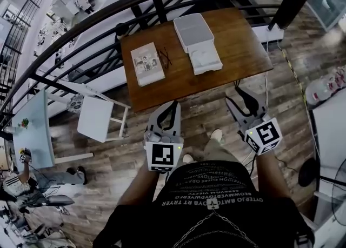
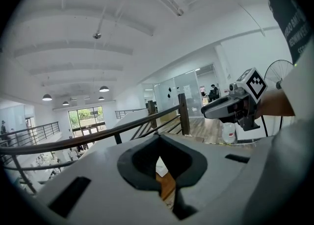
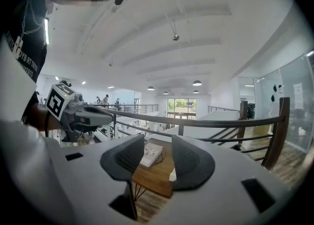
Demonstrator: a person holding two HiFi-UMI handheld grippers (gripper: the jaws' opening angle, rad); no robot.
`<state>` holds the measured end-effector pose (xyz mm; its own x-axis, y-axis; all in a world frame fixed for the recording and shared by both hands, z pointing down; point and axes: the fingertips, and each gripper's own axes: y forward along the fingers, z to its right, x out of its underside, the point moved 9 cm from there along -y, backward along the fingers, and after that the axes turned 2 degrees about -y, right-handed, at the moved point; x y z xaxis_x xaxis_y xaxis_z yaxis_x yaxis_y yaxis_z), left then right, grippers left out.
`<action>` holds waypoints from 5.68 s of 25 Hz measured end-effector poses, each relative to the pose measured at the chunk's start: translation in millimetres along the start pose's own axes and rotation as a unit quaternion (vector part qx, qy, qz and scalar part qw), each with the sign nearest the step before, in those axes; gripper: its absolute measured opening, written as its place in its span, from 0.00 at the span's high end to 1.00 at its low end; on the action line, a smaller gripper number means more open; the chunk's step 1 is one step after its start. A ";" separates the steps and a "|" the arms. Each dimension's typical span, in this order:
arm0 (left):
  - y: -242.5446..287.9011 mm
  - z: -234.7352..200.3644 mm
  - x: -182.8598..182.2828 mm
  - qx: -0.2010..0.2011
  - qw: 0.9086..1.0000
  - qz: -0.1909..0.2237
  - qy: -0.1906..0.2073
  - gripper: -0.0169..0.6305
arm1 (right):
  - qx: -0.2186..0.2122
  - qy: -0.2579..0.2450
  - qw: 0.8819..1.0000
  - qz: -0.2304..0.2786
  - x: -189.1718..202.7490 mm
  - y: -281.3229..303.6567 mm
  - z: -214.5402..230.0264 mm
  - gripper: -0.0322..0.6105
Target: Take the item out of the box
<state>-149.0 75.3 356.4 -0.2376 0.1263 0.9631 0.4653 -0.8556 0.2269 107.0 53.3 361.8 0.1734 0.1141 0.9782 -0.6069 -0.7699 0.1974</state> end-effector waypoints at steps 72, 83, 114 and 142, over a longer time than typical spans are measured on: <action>282.8 -100.8 -40.5 -0.053 0.998 -0.025 -0.013 0.97 | -0.072 0.058 0.989 -0.114 96.4 235.3 236.6 0.67; 315.4 -155.9 -23.8 -0.050 0.998 -0.041 -0.019 0.96 | -0.082 0.075 0.978 -0.178 144.6 302.9 239.3 0.67; 333.9 -212.6 16.8 -0.070 0.993 -0.083 -0.045 0.96 | -0.151 0.007 0.892 -0.426 266.0 404.7 202.4 0.63; 292.8 -147.9 0.1 -0.063 0.995 -0.053 -0.050 0.96 | -0.103 0.002 0.937 -0.333 202.8 329.1 224.1 0.93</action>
<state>-138.9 -249.4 401.6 -0.1909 0.2630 0.9457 0.3295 -0.8904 0.3141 116.4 -317.7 610.8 0.5642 0.5295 0.6335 -0.5019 -0.3893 0.7724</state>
